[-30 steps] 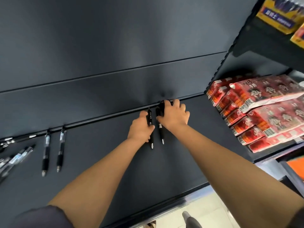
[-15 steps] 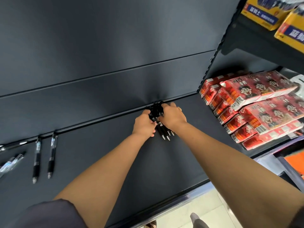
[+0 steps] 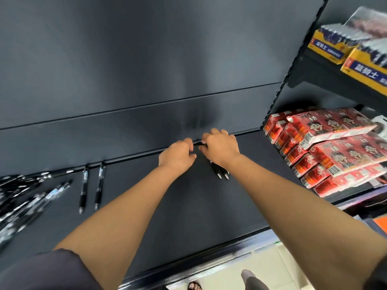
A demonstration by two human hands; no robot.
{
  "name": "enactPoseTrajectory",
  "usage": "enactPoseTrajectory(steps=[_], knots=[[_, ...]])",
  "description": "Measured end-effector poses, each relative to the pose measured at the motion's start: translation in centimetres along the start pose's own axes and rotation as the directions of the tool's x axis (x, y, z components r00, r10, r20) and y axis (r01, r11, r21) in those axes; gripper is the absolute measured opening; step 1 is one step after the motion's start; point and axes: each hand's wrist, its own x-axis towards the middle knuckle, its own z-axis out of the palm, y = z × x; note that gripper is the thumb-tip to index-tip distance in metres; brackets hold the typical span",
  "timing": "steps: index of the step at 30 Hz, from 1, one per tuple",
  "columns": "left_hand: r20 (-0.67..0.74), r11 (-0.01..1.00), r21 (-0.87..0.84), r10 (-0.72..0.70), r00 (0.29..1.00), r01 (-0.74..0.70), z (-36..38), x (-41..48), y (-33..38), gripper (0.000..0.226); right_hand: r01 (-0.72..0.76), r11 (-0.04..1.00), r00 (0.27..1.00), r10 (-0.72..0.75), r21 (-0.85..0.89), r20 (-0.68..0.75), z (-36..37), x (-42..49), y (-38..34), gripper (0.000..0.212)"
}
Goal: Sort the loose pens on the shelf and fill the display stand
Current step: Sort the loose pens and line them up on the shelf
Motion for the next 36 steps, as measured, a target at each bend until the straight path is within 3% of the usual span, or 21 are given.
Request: enactPoseTrajectory(steps=[14,23,36], knots=[[-0.313,0.977,0.203,0.123,0.942,-0.06,-10.1,-12.9,-11.4,0.013,0.26,0.966,0.949,-0.256,-0.004,-0.183,-3.0,-6.2,-17.1,0.03],[-0.387,0.973,0.223,0.036,0.922,0.055,-13.8,-21.0,-20.2,0.016,0.441,0.897,0.884,-0.429,0.025,-0.187,-2.2,-9.7,-29.4,0.027],[-0.36,0.914,0.224,-0.246,0.9,0.339,-17.0,-21.4,-29.7,0.017,0.601,0.799,0.799,-0.599,0.03,-0.041,-0.9,-3.2,-38.3,0.019]])
